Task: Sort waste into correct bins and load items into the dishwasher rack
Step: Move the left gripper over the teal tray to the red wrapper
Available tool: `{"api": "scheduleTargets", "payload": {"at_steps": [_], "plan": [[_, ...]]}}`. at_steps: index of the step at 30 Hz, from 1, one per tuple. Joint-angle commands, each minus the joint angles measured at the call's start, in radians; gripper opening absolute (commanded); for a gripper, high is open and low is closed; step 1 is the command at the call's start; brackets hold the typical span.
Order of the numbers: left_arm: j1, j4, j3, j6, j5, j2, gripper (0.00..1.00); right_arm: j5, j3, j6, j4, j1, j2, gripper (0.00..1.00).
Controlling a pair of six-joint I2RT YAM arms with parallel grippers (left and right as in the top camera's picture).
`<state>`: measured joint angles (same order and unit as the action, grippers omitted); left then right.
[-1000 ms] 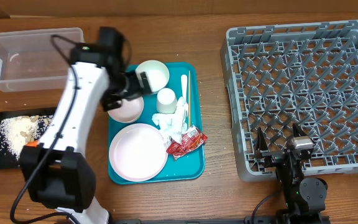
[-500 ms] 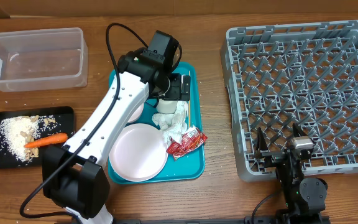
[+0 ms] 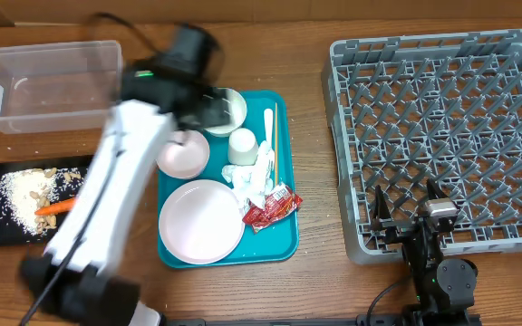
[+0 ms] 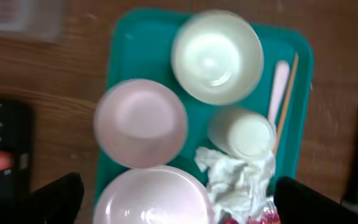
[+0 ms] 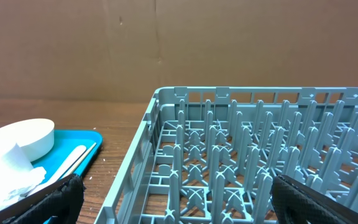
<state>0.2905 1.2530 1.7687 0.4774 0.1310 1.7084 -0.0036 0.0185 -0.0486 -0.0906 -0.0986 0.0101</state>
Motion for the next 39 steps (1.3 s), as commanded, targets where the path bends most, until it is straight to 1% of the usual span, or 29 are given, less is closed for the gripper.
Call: {"api": "scheduleTargets", "payload": {"at_steps": [1,4,8,10,11,12,14,15,16,18,20,22,25,27,28,31,32,35,39], "plan": [[-0.161,0.054,0.047,0.093,0.074,-0.172,1.00,-0.006,-0.010,-0.001,0.006,0.001,-0.007,1.00],[-0.320,0.153,0.046,0.099,-0.007,-0.204,1.00,-0.006,-0.010,-0.001,0.006,0.001,-0.007,1.00],[-0.390,0.226,0.046,0.104,-0.001,-0.196,1.00,-0.006,-0.010,-0.001,0.006,0.001,-0.007,1.00],[-0.400,0.238,0.046,0.134,-0.009,-0.196,1.00,-0.006,-0.010,-0.001,0.006,0.001,-0.007,1.00],[-0.399,0.240,0.046,0.110,-0.062,-0.196,1.00,-0.006,-0.010,-0.001,0.006,0.001,-0.007,1.00],[-0.396,0.231,0.046,0.041,-0.138,-0.196,1.00,-0.006,-0.010,-0.001,0.006,0.001,-0.007,1.00],[-0.359,0.195,0.042,-0.211,-0.367,-0.196,1.00,-0.006,-0.010,-0.001,0.006,0.001,-0.007,1.00],[-0.328,0.183,0.037,-0.286,-0.444,-0.196,1.00,-0.006,-0.010,-0.001,0.006,0.001,-0.007,1.00],[-0.264,0.172,0.026,-0.345,-0.488,-0.193,1.00,-0.006,-0.010,-0.001,0.006,0.001,-0.007,1.00],[-0.118,0.135,-0.020,-0.375,-0.452,-0.190,1.00,-0.006,-0.010,-0.001,0.006,0.001,-0.007,1.00],[-0.012,0.084,-0.082,-0.378,-0.403,-0.190,1.00,-0.006,-0.010,-0.001,0.006,0.001,-0.007,1.00],[0.110,0.004,-0.182,-0.378,-0.337,-0.188,1.00,-0.006,-0.010,-0.001,0.006,0.001,-0.007,1.00],[0.266,-0.116,-0.315,-0.377,-0.275,-0.174,1.00,-0.006,-0.010,-0.001,0.006,0.001,-0.007,1.00],[0.390,-0.229,-0.401,-0.377,-0.223,-0.140,1.00,-0.006,-0.010,-0.001,0.006,0.001,-0.007,1.00],[0.449,-0.265,-0.423,-0.377,-0.170,-0.109,1.00,-0.006,-0.010,-0.001,0.006,0.001,-0.007,1.00],[0.546,-0.292,-0.426,-0.365,-0.030,-0.019,1.00,-0.006,-0.010,-0.001,0.006,0.001,-0.007,1.00],[0.569,-0.304,-0.426,-0.366,-0.006,0.016,1.00,-0.006,-0.010,-0.001,0.006,0.001,-0.007,1.00],[0.594,-0.320,-0.426,-0.369,0.009,0.106,1.00,-0.006,-0.010,-0.001,0.006,0.001,-0.007,1.00],[0.589,-0.298,-0.426,-0.369,0.008,0.166,1.00,-0.006,-0.010,-0.001,0.006,0.001,-0.007,1.00]]}}
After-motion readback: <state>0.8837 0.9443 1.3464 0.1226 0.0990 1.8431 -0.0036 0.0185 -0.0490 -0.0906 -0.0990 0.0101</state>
